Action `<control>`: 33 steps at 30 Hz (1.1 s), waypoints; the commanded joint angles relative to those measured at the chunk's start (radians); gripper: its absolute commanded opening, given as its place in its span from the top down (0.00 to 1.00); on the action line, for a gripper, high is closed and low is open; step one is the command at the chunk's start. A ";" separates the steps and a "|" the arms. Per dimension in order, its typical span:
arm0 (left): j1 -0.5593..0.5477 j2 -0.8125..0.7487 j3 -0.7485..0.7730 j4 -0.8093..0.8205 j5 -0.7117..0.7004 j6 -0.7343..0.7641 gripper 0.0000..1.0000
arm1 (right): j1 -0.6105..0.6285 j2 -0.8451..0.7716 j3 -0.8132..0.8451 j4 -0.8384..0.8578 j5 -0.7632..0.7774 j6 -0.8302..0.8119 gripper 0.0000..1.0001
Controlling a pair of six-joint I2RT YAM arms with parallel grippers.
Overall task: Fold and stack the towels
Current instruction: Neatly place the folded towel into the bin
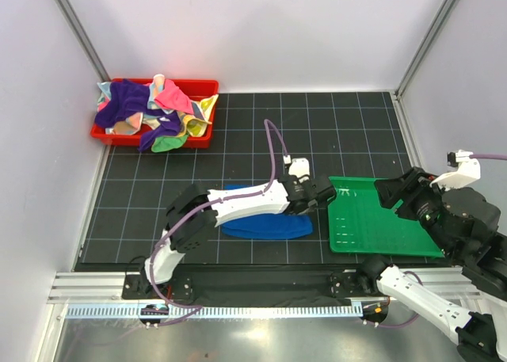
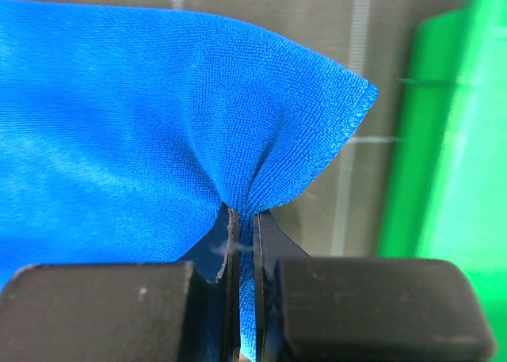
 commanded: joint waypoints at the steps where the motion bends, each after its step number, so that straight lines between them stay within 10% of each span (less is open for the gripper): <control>1: 0.000 -0.088 0.039 0.077 0.055 0.023 1.00 | -0.005 0.003 0.044 -0.016 0.019 -0.030 0.38; 33: -0.051 0.395 0.738 0.429 0.441 -0.158 1.00 | -0.004 -0.152 0.166 -0.091 -0.010 -0.088 0.38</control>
